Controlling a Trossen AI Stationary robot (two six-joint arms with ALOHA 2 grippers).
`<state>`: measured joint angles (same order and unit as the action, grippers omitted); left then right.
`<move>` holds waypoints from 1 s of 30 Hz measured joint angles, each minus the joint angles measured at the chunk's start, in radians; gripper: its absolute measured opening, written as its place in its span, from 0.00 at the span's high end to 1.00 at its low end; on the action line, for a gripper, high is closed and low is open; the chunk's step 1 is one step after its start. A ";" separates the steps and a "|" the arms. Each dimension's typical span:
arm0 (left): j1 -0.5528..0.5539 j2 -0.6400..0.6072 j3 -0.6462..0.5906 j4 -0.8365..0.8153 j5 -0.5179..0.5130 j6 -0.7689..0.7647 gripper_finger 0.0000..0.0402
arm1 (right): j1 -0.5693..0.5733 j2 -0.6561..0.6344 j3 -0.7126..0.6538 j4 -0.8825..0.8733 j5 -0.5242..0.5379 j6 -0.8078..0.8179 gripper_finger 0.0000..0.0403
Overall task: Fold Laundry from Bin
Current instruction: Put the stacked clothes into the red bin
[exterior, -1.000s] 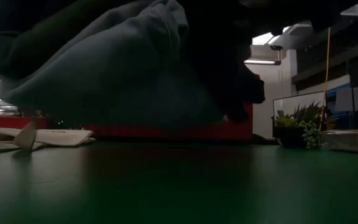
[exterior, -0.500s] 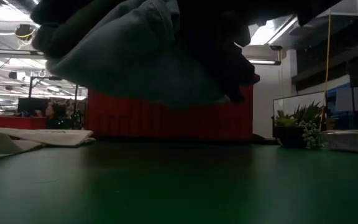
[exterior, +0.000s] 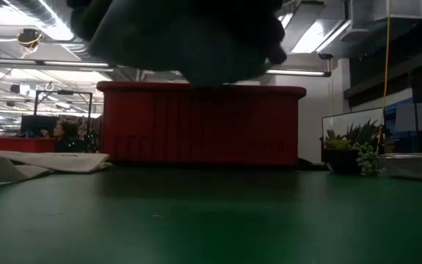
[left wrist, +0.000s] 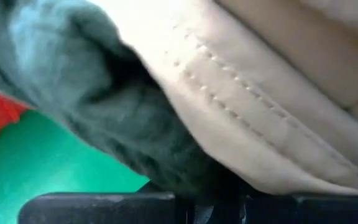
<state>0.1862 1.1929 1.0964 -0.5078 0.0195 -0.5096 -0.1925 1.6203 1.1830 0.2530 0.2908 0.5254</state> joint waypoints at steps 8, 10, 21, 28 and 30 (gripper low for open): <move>0.067 0.001 0.109 -0.025 0.000 0.035 0.92 | -0.047 0.000 0.166 -0.147 0.028 -0.093 0.94; 0.089 0.003 0.135 -0.026 -0.002 0.046 0.92 | -0.066 0.000 0.188 -0.161 0.026 -0.101 0.94; 0.237 0.015 0.184 0.008 0.013 0.073 0.92 | -0.161 0.005 0.242 -0.165 0.002 -0.119 0.94; 0.328 0.065 0.184 0.114 0.057 0.104 0.92 | -0.239 0.012 0.242 -0.156 -0.017 -0.118 0.94; 0.355 0.086 0.184 0.145 0.075 0.103 0.92 | -0.258 0.013 0.242 -0.156 -0.021 -0.115 0.94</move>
<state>0.5413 1.2791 1.2805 -0.3624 0.0949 -0.4065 -0.4508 1.6333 1.4254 0.0966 0.2694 0.4105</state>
